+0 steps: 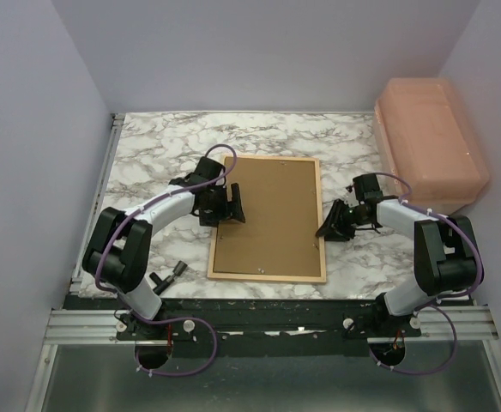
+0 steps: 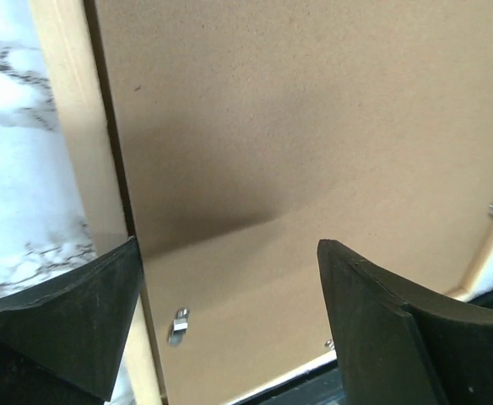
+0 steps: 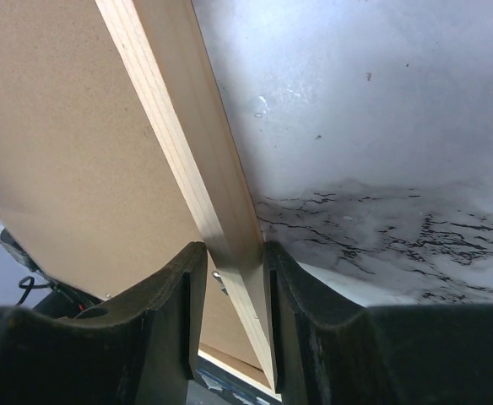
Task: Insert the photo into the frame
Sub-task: Place the photo frame item in the photo frame.
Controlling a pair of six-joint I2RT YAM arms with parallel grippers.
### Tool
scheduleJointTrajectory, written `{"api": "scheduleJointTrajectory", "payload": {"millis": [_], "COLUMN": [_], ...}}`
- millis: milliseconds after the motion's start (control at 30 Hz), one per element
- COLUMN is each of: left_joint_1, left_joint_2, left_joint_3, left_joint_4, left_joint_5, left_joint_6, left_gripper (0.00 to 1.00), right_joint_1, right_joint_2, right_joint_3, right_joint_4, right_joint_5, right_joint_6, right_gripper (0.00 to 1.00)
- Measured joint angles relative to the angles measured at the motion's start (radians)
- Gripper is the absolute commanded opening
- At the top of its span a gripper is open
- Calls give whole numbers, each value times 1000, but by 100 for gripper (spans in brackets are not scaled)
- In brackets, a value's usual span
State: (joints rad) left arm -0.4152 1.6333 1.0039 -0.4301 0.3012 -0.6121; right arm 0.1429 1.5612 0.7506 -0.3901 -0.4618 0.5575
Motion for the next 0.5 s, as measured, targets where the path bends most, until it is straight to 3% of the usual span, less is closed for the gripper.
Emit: {"api": "scheduleJointTrajectory", "payload": {"millis": [67, 200, 500], "left_joint_1": [-23, -58, -58], "left_joint_2": [2, 1, -15], "left_joint_3": [25, 70, 62], "left_joint_4": [-51, -122, -154], "left_joint_5": [-66, -181, -267], "left_joint_6": [19, 44, 51], "left_gripper": [87, 88, 88], "right_joint_1": [0, 0, 8], "right_joint_2": [0, -2, -23], "right_joint_3": [0, 0, 6], "right_joint_4": [0, 5, -1], "right_joint_5": [0, -2, -4], "right_joint_6": [0, 4, -1], "right_gripper": [41, 54, 76]}}
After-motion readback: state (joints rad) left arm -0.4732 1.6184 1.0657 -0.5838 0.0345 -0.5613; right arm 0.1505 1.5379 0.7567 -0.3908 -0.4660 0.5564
